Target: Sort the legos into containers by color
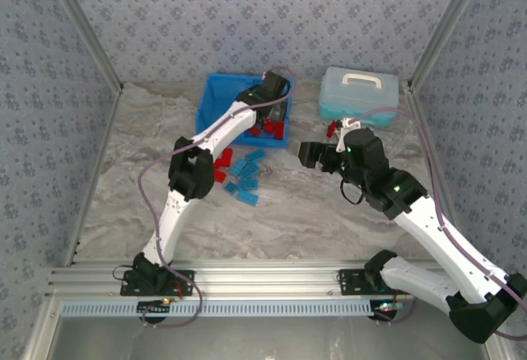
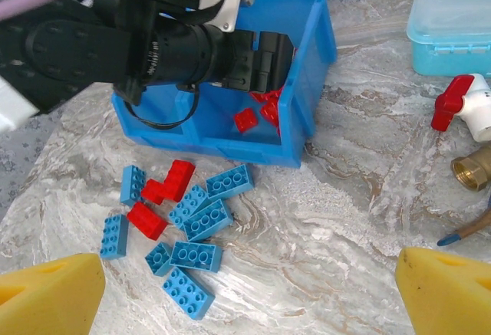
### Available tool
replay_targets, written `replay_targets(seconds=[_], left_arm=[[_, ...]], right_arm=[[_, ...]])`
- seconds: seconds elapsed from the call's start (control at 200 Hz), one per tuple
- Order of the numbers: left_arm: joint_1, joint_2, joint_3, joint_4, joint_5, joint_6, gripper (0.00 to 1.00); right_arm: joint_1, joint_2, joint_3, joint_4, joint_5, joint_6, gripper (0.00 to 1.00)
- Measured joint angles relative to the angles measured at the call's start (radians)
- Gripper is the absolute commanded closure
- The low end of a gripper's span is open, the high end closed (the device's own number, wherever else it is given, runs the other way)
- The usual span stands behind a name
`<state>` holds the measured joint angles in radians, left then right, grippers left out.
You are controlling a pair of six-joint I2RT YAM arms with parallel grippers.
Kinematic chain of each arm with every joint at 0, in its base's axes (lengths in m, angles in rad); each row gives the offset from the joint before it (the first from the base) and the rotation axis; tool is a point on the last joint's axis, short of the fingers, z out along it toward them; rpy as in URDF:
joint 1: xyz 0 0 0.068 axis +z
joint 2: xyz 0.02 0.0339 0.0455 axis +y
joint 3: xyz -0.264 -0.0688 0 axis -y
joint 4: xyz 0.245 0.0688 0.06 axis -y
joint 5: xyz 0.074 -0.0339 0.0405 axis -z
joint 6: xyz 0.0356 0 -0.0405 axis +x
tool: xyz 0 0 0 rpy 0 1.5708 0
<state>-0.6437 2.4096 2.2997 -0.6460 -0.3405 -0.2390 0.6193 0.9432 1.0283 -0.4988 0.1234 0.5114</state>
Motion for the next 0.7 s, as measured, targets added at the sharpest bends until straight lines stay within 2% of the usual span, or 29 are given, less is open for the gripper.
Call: replay_targets(seconds=[0.125, 0.275, 0.465, 0.6, 0.7], left_arm=[[-0.021, -0.173, -0.134, 0.039, 0.026, -0.001, 0.15], [-0.045, -0.494, -0.397, 0.135, 0.041, -0.002, 0.15], [-0.050, -0.797, -0.712, 0.221, 0.009, -0.034, 0.15], [-0.032, -0.944, -0.950, 0.203, -0.009, -0.139, 0.17], [-0.012, -1.008, -1.113, 0.195, -0.013, -0.286, 0.20]], right_arm=[[0.000, 0.000, 0.000, 0.000, 0.000, 0.001, 0.00], [0.000, 0.006, 0.000, 0.000, 0.000, 0.006, 0.00], [0.000, 0.039, 0.000, 0.000, -0.007, 0.013, 0.00], [0.000, 0.060, 0.000, 0.000, -0.008, 0.016, 0.00], [0.000, 0.077, 0.001, 0.001, -0.012, 0.019, 0.00]])
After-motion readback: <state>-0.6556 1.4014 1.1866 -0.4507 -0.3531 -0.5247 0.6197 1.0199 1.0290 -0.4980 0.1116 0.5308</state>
